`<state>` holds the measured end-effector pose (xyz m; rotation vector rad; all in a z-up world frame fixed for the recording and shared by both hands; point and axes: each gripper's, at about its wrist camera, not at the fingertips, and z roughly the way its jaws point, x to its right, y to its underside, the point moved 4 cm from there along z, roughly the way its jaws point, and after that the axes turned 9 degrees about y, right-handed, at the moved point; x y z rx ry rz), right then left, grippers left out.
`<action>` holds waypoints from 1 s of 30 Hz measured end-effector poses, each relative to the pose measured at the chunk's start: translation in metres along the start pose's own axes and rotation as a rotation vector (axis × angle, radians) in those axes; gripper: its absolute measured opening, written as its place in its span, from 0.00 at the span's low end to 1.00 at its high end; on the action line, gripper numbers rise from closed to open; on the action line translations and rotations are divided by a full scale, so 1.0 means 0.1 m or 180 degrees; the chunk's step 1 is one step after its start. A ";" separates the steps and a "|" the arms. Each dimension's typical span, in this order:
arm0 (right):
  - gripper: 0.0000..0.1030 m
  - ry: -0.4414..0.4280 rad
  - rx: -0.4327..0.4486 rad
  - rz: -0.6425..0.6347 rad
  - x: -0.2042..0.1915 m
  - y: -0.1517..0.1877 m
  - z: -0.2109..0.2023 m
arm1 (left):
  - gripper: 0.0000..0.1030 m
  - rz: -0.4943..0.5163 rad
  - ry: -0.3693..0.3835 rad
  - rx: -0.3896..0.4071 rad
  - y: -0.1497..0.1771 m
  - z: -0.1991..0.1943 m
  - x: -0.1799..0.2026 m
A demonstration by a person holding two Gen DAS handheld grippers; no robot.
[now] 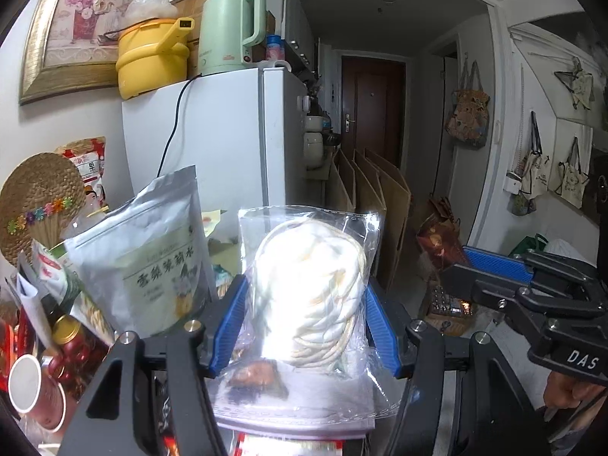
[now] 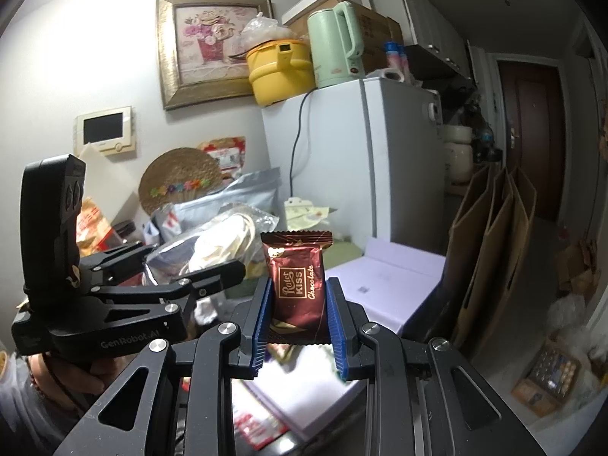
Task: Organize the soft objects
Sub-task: 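Carry the noodle bag and chocolate packet over the lavender box with both grippers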
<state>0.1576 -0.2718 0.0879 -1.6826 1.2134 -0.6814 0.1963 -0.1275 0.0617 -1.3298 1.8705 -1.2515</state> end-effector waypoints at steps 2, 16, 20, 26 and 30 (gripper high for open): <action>0.27 0.0003 0.0008 -0.0004 0.04 -0.06 0.07 | 0.58 -0.0033 -0.0002 -0.0011 -0.04 0.11 -0.06; 0.27 -0.0028 -0.0313 0.0138 0.35 -0.20 0.78 | 0.58 -0.0129 -0.0135 -0.0237 -0.18 0.76 -0.37; 0.27 0.0002 -0.0426 0.0134 0.37 -0.15 0.94 | 0.58 -0.0153 -0.0209 -0.0386 -0.05 0.95 -0.44; 0.27 0.0012 -0.0662 0.0132 0.36 0.00 1.14 | 0.58 -0.0221 -0.0221 -0.0676 0.22 1.21 -0.52; 0.27 -0.0004 -0.0838 0.0102 0.31 0.15 1.24 | 0.58 -0.0204 -0.0237 -0.0850 0.40 1.35 -0.51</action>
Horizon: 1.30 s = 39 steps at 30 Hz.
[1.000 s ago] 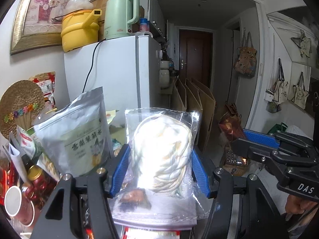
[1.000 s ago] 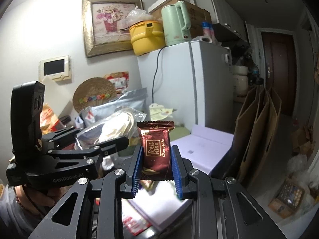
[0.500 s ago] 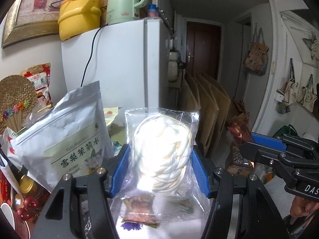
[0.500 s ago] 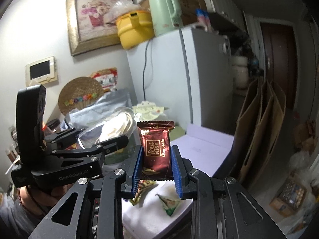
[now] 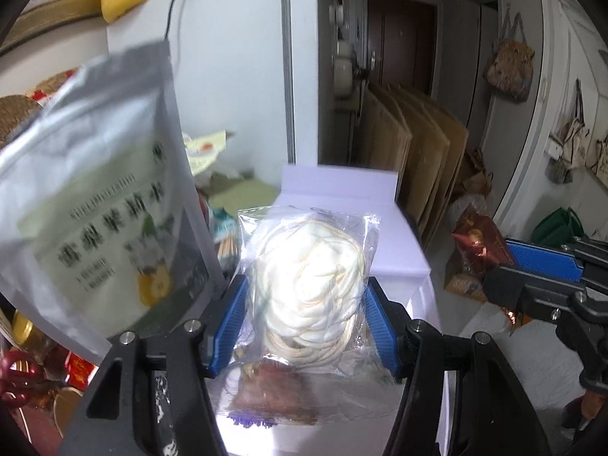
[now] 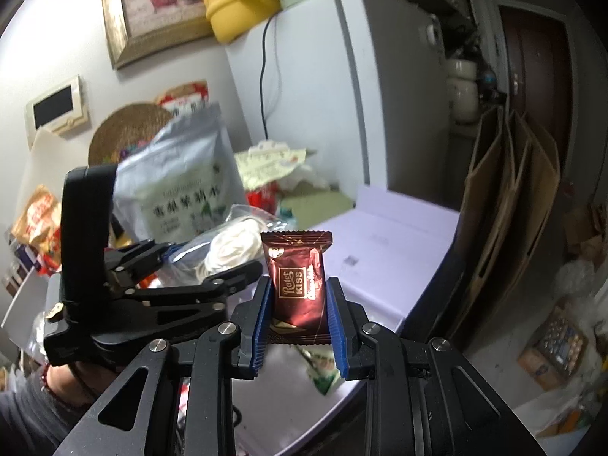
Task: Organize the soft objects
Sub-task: 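Carry the noodle bag and chocolate packet over the lavender box with both grippers, then open both grippers to drop the chocolate packet and noodle bag into the box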
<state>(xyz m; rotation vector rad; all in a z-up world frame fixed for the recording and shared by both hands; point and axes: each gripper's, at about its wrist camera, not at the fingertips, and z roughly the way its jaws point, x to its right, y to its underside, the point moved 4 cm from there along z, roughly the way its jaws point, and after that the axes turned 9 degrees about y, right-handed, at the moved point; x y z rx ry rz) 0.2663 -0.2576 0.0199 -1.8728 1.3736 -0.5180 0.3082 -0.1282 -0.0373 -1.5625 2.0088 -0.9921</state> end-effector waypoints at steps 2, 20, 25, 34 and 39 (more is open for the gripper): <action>0.27 -0.0010 -0.0101 -0.0010 -0.02 0.06 0.09 | 0.58 0.0007 -0.0005 -0.0085 0.06 0.08 0.00; 0.27 0.0155 -0.0581 -0.0054 0.06 0.41 0.80 | 0.58 -0.0003 -0.0152 -0.0590 0.43 0.57 -0.15; 0.27 0.0108 -0.0659 0.0046 0.13 0.42 0.97 | 0.58 0.0007 -0.0175 -0.0705 0.46 0.72 -0.18; 0.27 0.0236 -0.0777 -0.0003 0.15 0.39 1.25 | 0.58 0.0041 -0.0278 -0.0854 0.51 0.97 -0.21; 0.28 0.0220 -0.0988 -0.0004 0.16 0.44 1.42 | 0.58 0.0012 -0.0309 -0.0846 0.48 0.94 -0.21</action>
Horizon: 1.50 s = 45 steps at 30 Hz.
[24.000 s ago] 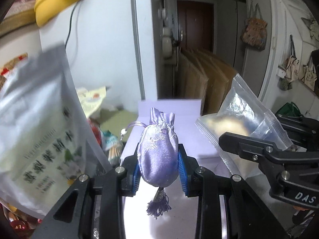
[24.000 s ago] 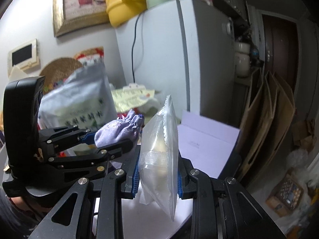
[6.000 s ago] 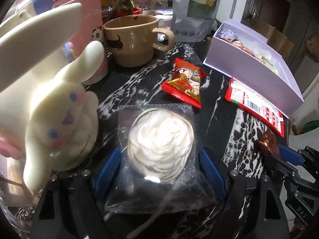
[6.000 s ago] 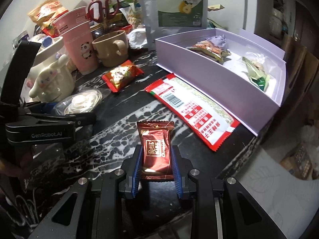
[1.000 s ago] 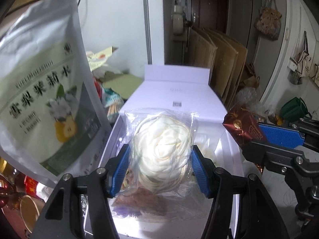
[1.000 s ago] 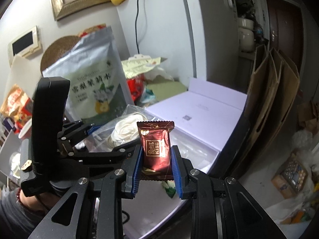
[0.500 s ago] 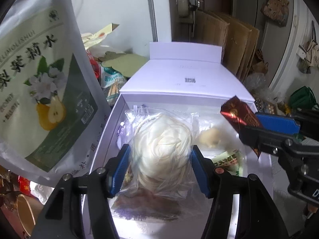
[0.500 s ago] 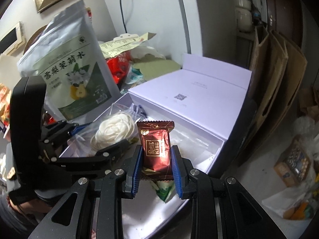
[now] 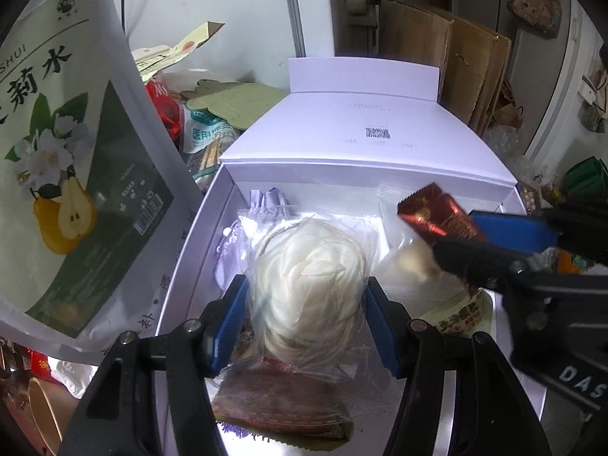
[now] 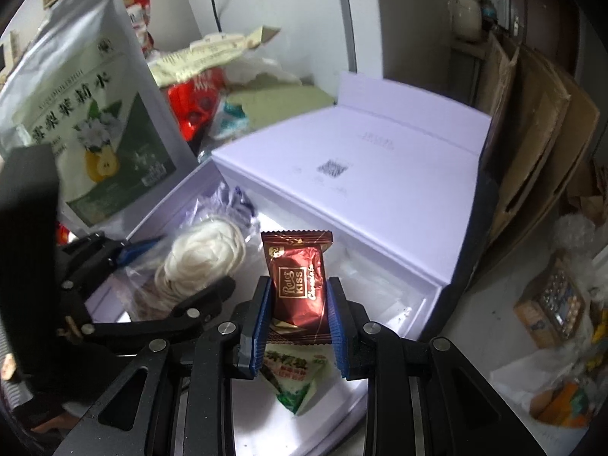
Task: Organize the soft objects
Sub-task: 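Open both grippers to drop the chocolate packet and noodle bag into the box, then withdraw both grippers up and back from the lavender box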
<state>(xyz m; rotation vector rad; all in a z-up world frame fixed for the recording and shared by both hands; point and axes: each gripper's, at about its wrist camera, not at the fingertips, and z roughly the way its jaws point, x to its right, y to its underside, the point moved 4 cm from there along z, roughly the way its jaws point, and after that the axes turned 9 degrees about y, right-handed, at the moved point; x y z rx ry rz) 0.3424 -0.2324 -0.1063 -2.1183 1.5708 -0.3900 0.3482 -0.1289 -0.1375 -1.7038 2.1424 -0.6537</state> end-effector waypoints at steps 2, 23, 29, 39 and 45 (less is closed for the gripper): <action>0.28 -0.0011 -0.0005 0.0006 -0.01 0.00 0.01 | 0.58 -0.0011 -0.0031 0.0009 -0.01 -0.02 -0.03; 0.49 0.0224 0.0421 0.0071 0.04 -0.13 -0.79 | 0.65 -0.0100 -0.0329 0.0552 -0.25 -0.88 -0.13; 0.50 0.0263 0.0612 0.0062 -0.01 -0.20 -1.15 | 0.72 -0.0090 -0.0330 0.0753 -0.32 -1.23 -0.12; 0.53 0.0359 0.1042 -0.0005 -0.16 -0.25 -1.80 | 0.72 -0.0045 -0.0322 0.1112 -0.28 -1.94 -0.10; 0.53 0.0257 0.1287 -0.0112 -0.35 -0.15 -2.19 | 0.72 0.0020 -0.0309 0.1254 -0.13 -2.33 -0.06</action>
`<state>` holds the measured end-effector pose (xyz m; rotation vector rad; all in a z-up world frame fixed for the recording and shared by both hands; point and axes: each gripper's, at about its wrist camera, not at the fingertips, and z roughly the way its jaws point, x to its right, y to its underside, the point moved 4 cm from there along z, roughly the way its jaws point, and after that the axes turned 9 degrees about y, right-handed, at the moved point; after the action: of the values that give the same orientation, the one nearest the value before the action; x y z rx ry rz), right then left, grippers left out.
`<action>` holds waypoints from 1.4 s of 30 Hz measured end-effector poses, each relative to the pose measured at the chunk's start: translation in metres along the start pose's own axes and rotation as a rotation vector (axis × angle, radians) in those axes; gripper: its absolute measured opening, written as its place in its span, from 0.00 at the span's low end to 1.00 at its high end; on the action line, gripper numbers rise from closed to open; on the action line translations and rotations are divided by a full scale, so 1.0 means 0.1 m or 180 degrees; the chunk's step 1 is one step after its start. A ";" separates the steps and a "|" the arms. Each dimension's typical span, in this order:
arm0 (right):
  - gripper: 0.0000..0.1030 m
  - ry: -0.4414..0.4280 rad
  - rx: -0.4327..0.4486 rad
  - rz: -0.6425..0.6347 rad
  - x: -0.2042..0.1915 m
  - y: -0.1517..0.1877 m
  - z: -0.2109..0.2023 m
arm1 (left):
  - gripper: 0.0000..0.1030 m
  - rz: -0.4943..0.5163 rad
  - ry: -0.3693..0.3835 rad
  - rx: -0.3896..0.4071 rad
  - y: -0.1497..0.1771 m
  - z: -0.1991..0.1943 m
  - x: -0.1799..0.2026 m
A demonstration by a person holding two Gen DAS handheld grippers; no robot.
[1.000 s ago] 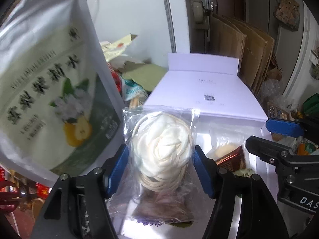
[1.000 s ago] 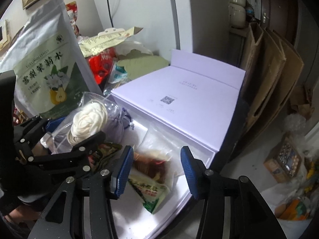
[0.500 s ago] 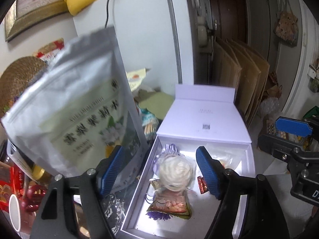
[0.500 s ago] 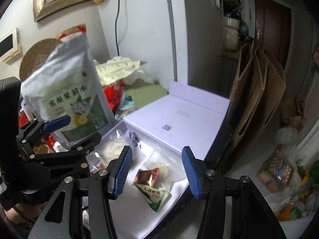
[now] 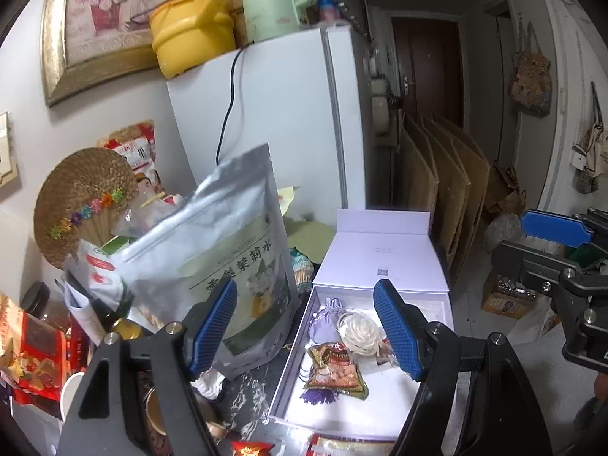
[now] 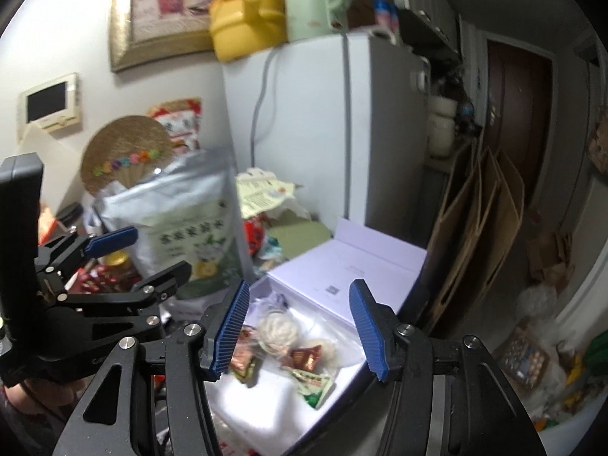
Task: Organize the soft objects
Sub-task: 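Withdraw both grippers up and back from the lavender box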
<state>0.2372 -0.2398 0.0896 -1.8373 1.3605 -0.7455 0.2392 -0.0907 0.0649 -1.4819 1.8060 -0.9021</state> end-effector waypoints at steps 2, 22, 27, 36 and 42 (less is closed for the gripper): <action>0.55 -0.0021 0.0072 -0.0037 -0.07 -0.01 -0.13 | 0.72 0.0010 0.0007 0.0028 0.02 -0.13 0.00; 0.61 -0.0462 0.0314 -0.0268 -0.65 0.47 -0.97 | 0.81 -0.0090 -0.0068 0.0137 0.62 -1.08 -0.12; 0.61 -0.0554 0.0232 -0.0255 -0.77 0.70 -0.99 | 0.81 -0.0163 -0.0159 0.0071 0.89 -1.16 -0.17; 0.61 -0.0626 -0.0055 -0.0215 -0.91 1.16 -0.84 | 0.81 -0.0340 -0.0116 -0.0211 1.36 -1.07 -0.19; 0.62 -0.0670 -0.0245 -0.0204 -0.98 1.44 -0.71 | 0.81 -0.0476 -0.0077 -0.0412 1.64 -0.95 -0.21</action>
<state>0.0753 -0.1869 0.0094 -1.9669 1.2141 -0.5212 0.0742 -0.0370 -0.0146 -1.7206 1.7835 -0.8481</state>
